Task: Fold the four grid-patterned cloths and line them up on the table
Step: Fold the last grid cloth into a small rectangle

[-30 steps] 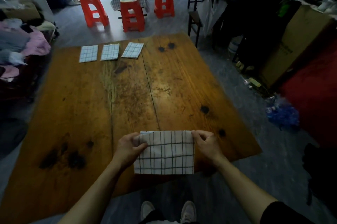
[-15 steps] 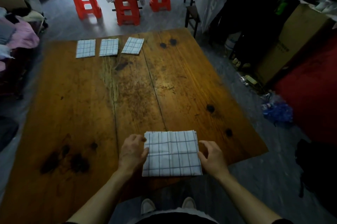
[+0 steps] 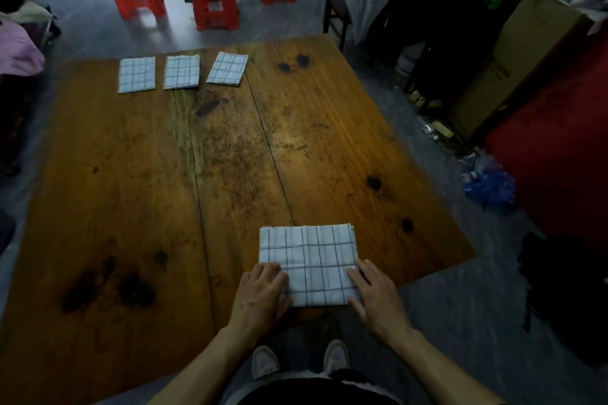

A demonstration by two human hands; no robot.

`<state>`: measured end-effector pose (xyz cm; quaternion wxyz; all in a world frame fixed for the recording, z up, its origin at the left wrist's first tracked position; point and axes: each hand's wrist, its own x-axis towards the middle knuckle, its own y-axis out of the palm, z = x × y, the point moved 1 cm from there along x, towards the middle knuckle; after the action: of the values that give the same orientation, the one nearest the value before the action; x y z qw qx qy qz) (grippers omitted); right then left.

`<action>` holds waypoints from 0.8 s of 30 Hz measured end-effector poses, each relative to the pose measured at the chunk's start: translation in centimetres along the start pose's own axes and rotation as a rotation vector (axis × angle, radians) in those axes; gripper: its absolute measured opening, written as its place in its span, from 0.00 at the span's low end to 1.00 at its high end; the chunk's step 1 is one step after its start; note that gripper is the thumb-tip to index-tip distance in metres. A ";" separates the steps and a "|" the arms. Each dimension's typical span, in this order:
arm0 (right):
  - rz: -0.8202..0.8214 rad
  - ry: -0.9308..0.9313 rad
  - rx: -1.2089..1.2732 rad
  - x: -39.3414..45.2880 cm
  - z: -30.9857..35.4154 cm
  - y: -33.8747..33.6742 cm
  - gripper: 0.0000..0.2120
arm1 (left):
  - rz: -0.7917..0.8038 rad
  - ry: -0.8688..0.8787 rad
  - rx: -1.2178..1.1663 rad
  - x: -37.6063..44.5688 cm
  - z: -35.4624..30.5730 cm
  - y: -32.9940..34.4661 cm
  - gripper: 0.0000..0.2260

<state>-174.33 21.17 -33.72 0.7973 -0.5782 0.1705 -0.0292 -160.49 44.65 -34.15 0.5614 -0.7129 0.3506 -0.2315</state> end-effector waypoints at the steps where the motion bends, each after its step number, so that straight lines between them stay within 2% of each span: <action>1: -0.017 0.013 -0.005 -0.3 -0.2 0.3 0.29 | 0.012 -0.018 0.005 0.0 0.2 0.1 0.17; 7: -0.067 0.114 0.052 -0.8 -0.1 0.8 0.29 | -0.008 -0.087 0.055 0.5 0.3 -0.1 0.21; 11: -0.127 0.211 0.126 -1.1 0.3 0.0 0.26 | -0.039 0.053 0.032 0.5 -0.8 0.1 0.17; 15: -0.130 0.224 0.189 -1.2 -0.1 -0.2 0.23 | -0.018 0.173 0.003 0.3 -2.2 0.7 0.13; 18: -0.132 0.104 0.161 -1.1 -0.7 0.1 0.21 | -0.020 0.161 -0.035 0.4 -2.5 0.9 0.12; 21: -0.067 -0.117 0.078 -1.2 -1.0 0.3 0.26 | 0.007 0.163 -0.028 0.7 -2.6 0.7 0.14; 24: -0.121 -0.185 0.031 -0.9 -1.0 0.1 0.23 | 0.023 0.156 -0.024 0.9 -2.6 0.3 0.16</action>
<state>-175.45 20.52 -33.85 0.8153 -0.5753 0.0604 -0.0265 -161.82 42.24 -33.78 0.5267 -0.6952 0.4041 -0.2757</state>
